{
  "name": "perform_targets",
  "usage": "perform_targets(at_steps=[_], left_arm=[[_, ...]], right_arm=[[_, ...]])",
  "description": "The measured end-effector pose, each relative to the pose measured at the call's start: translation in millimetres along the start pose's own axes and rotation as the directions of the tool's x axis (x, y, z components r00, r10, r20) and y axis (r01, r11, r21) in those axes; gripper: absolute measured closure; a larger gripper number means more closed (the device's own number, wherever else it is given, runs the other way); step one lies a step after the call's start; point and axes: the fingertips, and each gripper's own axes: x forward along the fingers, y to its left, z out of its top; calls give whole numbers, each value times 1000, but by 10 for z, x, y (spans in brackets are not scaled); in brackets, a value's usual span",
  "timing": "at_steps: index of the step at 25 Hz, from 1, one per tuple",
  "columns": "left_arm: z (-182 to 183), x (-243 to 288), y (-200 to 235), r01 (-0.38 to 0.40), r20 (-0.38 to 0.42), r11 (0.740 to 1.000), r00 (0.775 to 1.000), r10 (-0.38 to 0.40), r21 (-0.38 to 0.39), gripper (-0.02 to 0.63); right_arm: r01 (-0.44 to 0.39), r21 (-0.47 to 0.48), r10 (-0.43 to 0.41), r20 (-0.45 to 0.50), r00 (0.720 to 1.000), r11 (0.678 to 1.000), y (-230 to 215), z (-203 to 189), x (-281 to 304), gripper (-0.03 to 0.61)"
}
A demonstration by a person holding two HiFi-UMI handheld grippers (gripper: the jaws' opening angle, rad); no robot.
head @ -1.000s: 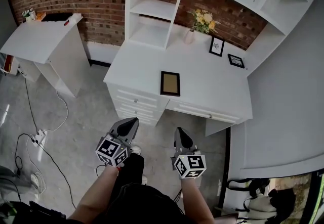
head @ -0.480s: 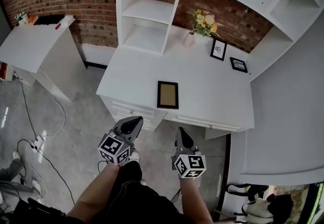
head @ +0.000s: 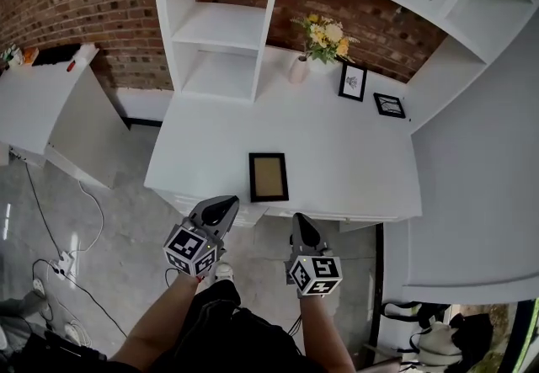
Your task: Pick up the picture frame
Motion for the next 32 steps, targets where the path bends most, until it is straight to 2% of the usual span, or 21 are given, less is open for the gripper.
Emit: perform_targets(at_steps=[10, 13, 25, 32], left_arm=[[21, 216, 274, 73, -44, 997, 997, -71, 31, 627], [29, 235, 336, 84, -47, 996, 995, -83, 37, 627], [-219, 176, 340, 59, -80, 998, 995, -61, -30, 627], [-134, 214, 455, 12, -55, 999, 998, -14, -46, 627]], right_arm=[[53, 42, -48, -110, 993, 998, -156, -134, 498, 574], [57, 52, -50, -135, 990, 997, -162, -181, 579, 540], [124, 115, -90, -269, 959, 986, -414, -441, 897, 503], [117, 111, -73, -342, 937, 987, -493, -562, 1062, 491]])
